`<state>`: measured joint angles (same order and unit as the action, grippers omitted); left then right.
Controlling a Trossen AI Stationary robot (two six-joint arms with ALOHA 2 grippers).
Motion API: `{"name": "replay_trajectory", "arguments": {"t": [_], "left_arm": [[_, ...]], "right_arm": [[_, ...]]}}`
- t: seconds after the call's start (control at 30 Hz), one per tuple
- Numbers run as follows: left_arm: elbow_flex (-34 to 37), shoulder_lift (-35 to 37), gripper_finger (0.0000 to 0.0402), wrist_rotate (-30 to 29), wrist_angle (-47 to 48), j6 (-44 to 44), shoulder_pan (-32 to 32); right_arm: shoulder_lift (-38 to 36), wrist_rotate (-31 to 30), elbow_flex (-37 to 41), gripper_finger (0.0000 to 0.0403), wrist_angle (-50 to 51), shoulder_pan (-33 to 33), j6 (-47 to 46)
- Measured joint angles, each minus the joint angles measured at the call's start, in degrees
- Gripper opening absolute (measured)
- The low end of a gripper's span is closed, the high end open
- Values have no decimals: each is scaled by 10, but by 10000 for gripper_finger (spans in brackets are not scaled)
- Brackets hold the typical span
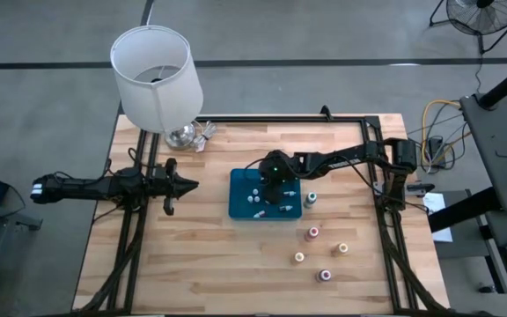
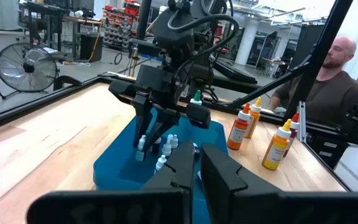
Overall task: Pick & Place food coloring
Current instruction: Put the small blue food coloring bottle into the blue bin
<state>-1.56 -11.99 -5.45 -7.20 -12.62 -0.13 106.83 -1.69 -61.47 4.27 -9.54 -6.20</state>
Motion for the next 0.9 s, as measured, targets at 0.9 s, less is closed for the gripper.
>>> {"name": "replay_trajectory", "arguments": {"t": [0.9], "left_arm": [[0, 0, 2, 0, 0, 0, 0]], "right_arm": [[0, 0, 21, 58, -17, 0, -3]]}}
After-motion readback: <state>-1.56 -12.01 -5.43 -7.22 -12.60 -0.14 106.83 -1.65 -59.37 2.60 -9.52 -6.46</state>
